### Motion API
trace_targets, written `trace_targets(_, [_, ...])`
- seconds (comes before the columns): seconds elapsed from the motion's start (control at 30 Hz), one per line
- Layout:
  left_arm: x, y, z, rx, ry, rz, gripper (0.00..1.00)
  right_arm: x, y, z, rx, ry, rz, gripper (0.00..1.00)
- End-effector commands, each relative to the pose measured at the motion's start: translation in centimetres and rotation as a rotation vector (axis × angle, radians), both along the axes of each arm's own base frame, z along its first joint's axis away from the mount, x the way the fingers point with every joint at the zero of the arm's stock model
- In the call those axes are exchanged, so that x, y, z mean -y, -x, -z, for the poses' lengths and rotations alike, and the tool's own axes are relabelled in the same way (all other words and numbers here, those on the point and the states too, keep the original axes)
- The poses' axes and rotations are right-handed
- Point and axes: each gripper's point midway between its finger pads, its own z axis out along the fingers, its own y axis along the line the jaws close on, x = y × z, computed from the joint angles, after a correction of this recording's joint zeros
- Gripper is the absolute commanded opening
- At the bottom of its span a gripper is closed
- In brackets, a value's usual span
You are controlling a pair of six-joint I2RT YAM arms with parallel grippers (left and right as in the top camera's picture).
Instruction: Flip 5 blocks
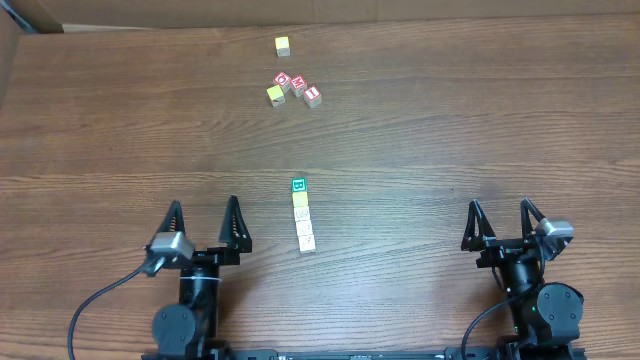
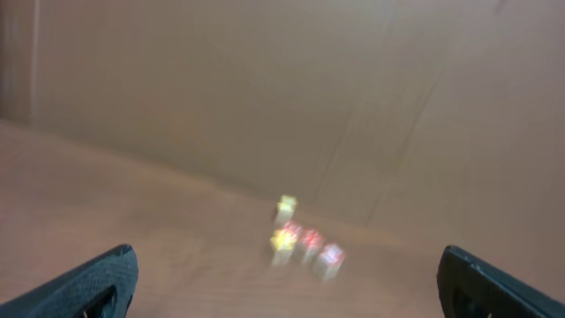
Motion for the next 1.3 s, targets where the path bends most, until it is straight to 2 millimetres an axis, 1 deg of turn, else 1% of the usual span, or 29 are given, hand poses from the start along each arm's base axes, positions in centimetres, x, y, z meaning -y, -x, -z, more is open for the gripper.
trace_targets(0.0, [-0.4, -0.1, 1.8, -0.072, -0.149, -0.030, 1.00, -0.1, 0.0, 0.1, 0.006, 0.000, -0.005, 1.00])
trace_targets(0.07, [-0.4, -0.1, 3.0, -0.121, -0.206, -0.028, 1.00, -0.1, 0.0, 0.1, 0.006, 0.000, -0.005, 1.00])
trace_targets(0.17, [-0.4, 0.0, 4.2, -0.168, -0.280, -0.024, 1.00, -0.1, 0.0, 0.1, 0.006, 0.000, -0.005, 1.00])
trace_targets(0.33, [-0.4, 0.0, 4.1, -0.167, -0.349, -0.026, 1.00, -0.1, 0.0, 0.1, 0.006, 0.000, -0.005, 1.00])
trace_targets(1.27, [-0.3, 0.0, 4.2, -0.167, -0.347, -0.021, 1.00, -0.1, 0.0, 0.1, 0.006, 0.000, -0.005, 1.00])
